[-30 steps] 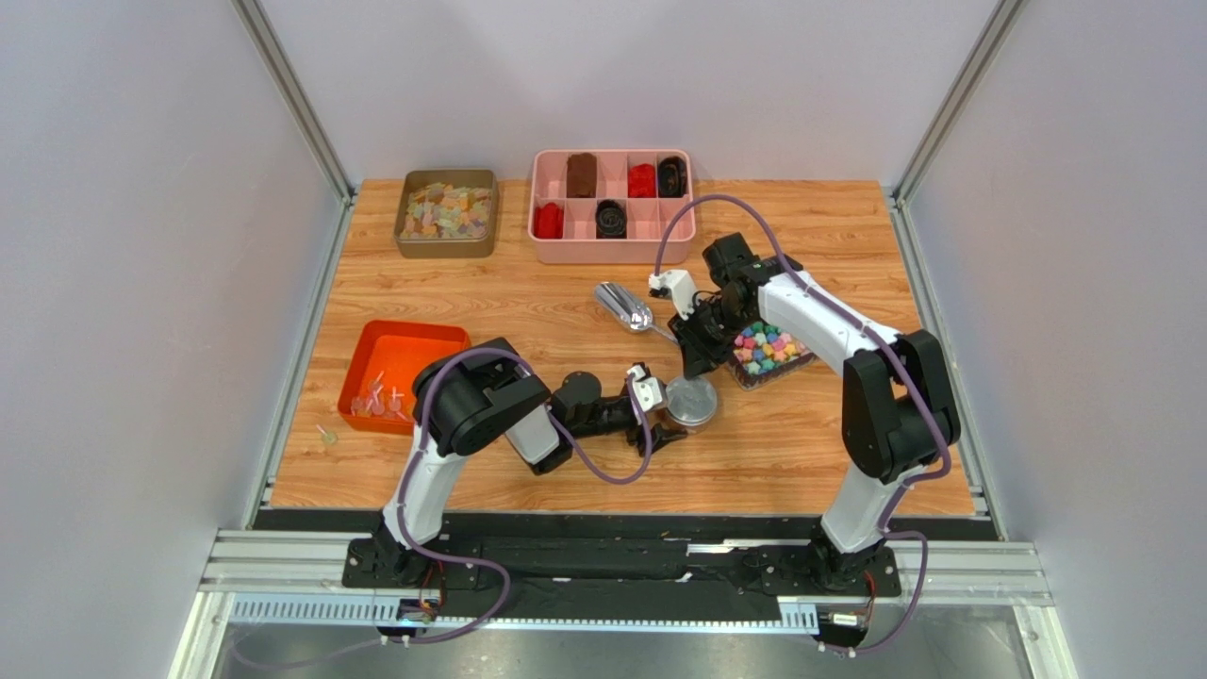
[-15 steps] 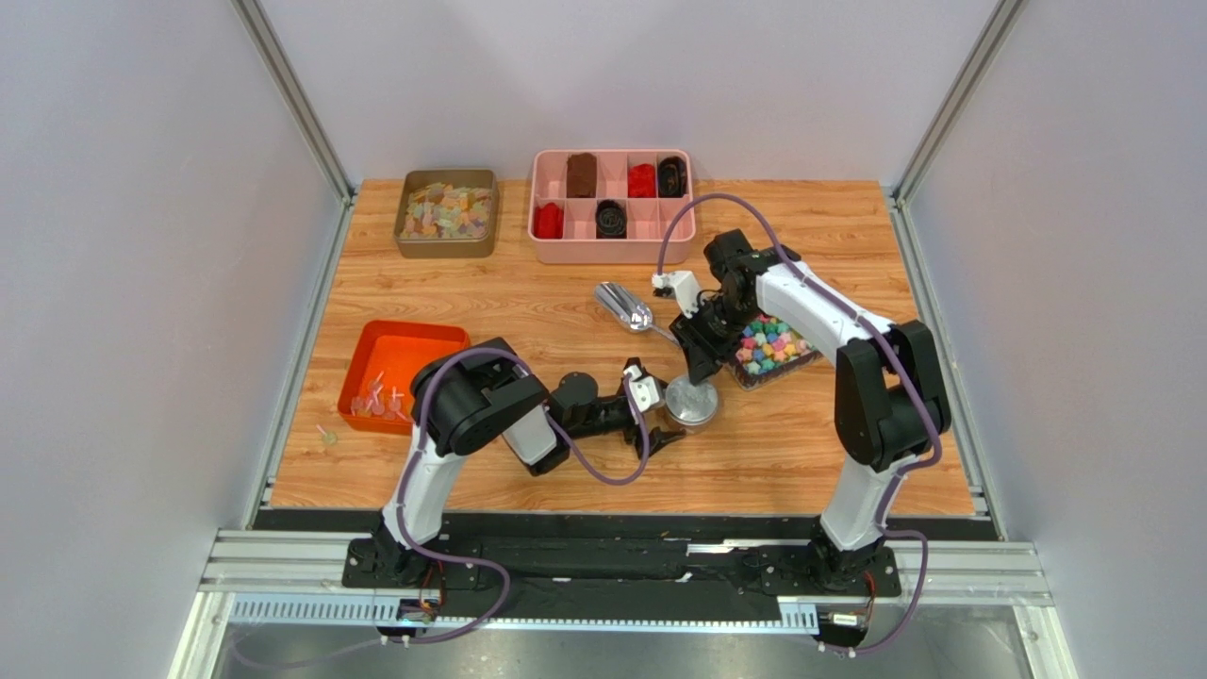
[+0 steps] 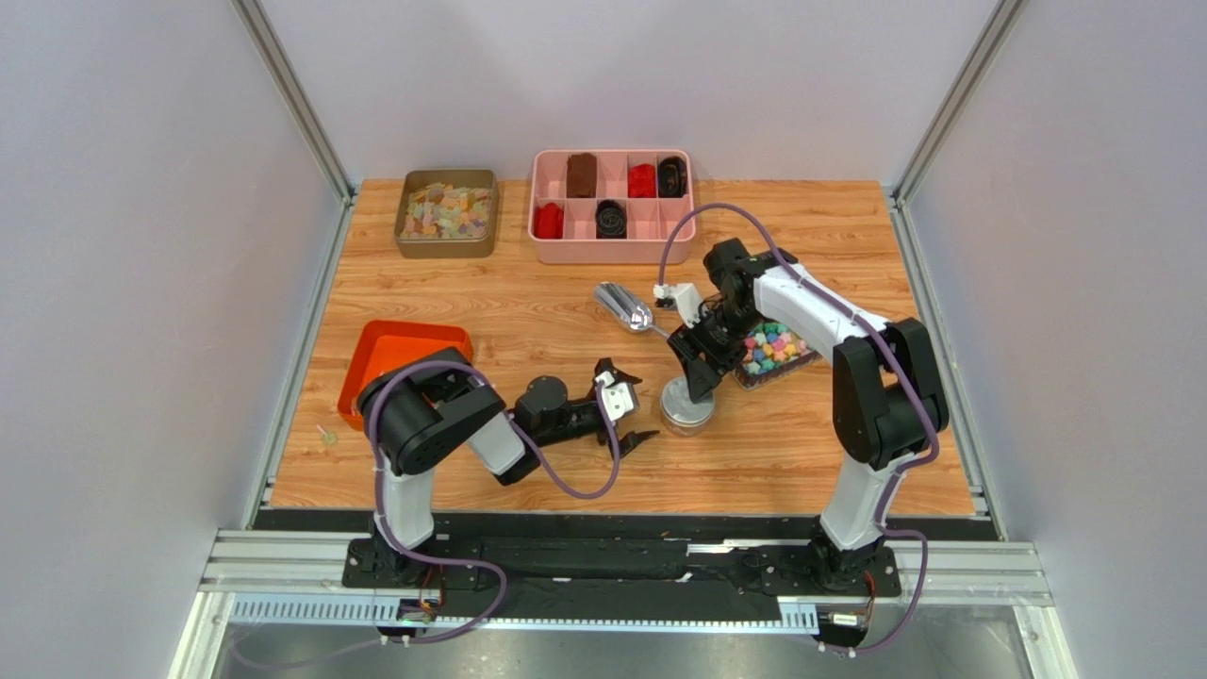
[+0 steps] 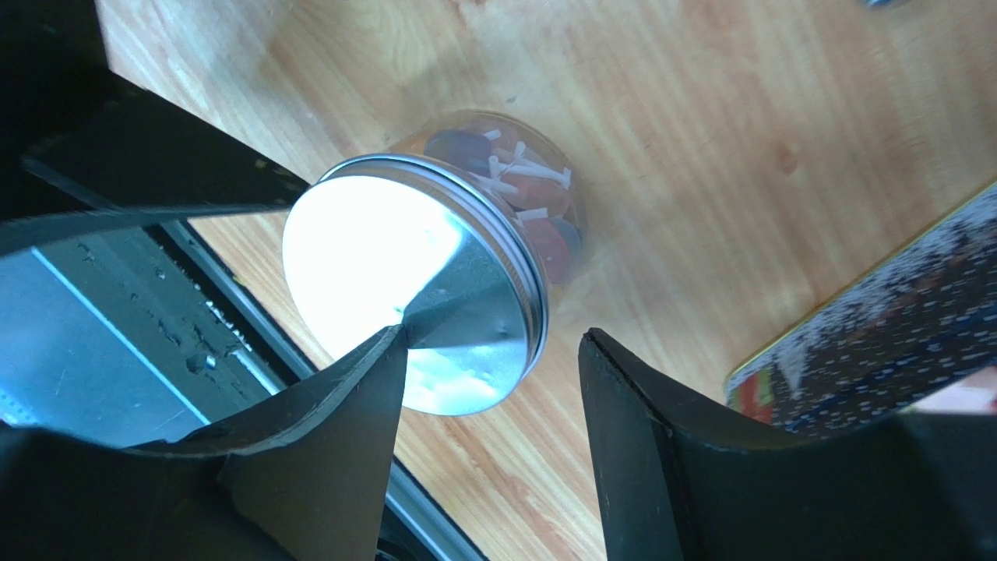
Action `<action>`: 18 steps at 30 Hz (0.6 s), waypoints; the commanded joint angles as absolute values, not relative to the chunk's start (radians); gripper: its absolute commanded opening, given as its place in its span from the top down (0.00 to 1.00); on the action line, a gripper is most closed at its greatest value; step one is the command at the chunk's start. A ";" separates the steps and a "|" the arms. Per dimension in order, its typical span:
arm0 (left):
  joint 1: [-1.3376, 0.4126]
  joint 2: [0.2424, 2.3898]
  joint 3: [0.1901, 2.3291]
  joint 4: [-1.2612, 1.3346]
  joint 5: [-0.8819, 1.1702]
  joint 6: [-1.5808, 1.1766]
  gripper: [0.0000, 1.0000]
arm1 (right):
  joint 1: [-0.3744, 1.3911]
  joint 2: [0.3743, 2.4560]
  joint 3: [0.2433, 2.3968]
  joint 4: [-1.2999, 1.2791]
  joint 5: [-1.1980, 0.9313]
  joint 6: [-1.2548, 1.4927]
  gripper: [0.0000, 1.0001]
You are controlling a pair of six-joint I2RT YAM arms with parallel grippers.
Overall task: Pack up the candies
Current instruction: Move the packing bottle to the center of the board.
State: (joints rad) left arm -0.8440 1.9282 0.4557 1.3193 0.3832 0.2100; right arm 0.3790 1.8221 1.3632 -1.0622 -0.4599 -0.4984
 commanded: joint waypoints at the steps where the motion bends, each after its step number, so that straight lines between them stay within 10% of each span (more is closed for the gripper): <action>1: -0.810 1.800 0.402 1.399 0.416 0.265 0.01 | 0.383 1.749 1.321 -1.086 -0.479 -0.495 0.41; 18: -0.367 1.226 0.500 0.783 0.788 0.146 0.01 | 0.506 1.778 1.310 -0.954 -0.526 -0.344 0.43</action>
